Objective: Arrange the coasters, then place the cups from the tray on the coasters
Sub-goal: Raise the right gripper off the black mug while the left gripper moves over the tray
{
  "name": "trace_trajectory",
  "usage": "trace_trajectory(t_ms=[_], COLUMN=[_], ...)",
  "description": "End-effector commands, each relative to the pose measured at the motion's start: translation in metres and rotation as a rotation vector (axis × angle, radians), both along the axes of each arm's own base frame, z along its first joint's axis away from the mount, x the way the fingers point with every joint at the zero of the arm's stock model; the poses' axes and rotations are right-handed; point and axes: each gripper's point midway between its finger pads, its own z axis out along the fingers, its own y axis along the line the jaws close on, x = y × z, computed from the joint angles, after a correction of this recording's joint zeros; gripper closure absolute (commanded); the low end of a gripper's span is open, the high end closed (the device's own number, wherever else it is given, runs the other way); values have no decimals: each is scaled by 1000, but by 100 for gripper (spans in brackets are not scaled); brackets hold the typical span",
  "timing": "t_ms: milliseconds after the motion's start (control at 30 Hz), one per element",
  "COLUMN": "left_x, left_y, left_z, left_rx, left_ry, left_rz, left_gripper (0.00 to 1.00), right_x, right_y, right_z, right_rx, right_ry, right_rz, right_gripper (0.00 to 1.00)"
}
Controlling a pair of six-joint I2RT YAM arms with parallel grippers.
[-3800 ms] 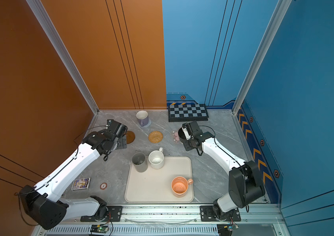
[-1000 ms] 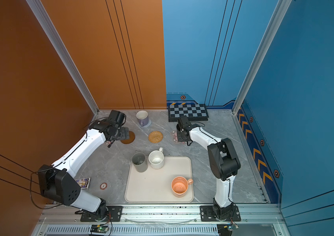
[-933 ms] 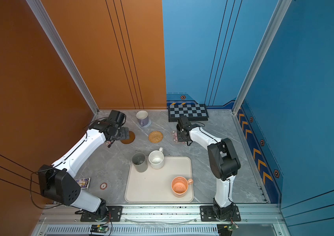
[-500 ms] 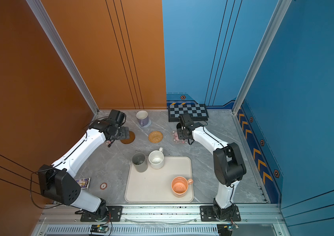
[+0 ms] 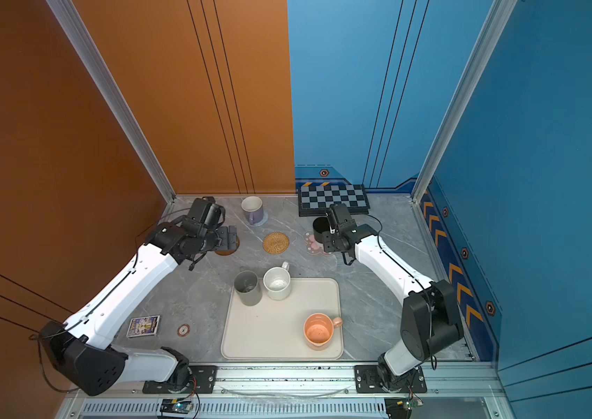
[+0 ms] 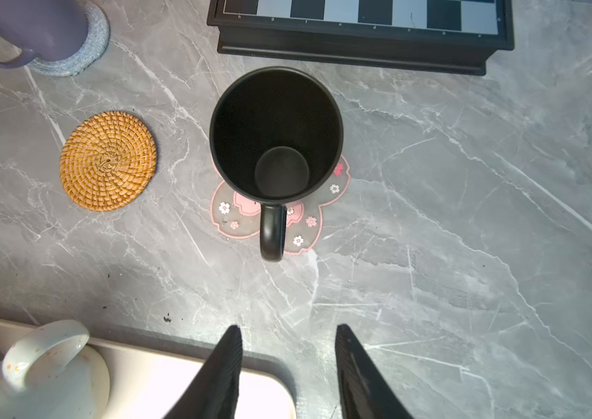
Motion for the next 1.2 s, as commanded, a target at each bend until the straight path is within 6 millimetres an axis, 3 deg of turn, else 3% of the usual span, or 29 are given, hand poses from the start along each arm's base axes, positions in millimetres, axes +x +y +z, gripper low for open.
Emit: trace_trajectory(t_ms=[0,333,633,833,1167], left_x=[-12,-48,-83,-106,-129], left_y=[-19,-70,-99,-116,-135], left_z=[1,-3,-19,-30,-44], left_rx=[-24,-29,-11,15,23], left_ry=[18,20,39,55,89], left_rz=[-65,-213,-288,-350,-404], left_gripper=[2,2,2,2,2], right_x=[-19,-60,-106,-136,-160], right_y=[-9,-29,-46,-46,-45], right_z=[12,33,27,23,12], right_rx=[-38,-23,-7,6,35], right_ry=[-11,-48,-12,17,55], right_rz=[9,-29,-43,-13,-18], right_gripper=[54,53,53,53,52])
